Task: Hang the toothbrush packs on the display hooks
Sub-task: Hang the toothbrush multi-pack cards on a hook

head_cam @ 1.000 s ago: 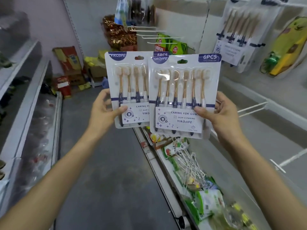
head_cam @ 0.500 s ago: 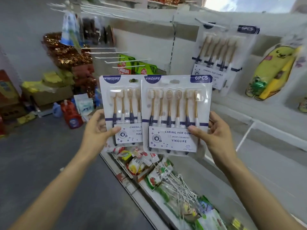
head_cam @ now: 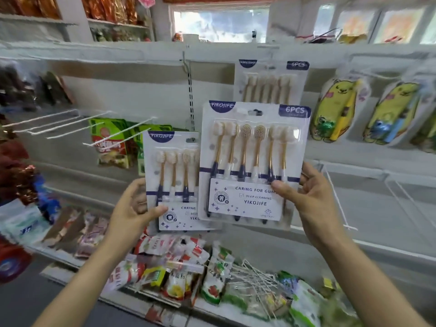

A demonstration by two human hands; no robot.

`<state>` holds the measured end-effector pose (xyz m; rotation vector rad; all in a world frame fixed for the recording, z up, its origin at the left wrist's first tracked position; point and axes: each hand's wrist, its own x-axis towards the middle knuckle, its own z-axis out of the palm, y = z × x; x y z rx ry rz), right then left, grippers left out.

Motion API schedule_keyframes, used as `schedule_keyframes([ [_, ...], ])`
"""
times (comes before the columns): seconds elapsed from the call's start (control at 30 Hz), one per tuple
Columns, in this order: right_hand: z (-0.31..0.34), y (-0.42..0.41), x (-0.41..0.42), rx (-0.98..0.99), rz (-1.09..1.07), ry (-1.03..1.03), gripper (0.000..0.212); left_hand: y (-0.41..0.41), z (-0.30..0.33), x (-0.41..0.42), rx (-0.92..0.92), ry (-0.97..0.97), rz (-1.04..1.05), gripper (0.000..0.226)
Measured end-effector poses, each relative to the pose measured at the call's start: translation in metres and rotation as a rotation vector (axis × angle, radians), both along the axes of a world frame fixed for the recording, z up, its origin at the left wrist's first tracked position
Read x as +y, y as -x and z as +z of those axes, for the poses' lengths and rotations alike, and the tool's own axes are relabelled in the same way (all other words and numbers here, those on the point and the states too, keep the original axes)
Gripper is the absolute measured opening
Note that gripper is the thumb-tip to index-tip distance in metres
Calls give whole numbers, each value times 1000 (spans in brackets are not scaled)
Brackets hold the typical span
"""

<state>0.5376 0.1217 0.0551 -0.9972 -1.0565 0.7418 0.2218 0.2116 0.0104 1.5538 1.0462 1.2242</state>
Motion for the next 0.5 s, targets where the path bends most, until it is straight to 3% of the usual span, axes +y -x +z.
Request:
schedule_keyframes([
  [0.5,57,-6,22,-63,-93,-104,49,-18,-10,41,-34,61,-122,55],
])
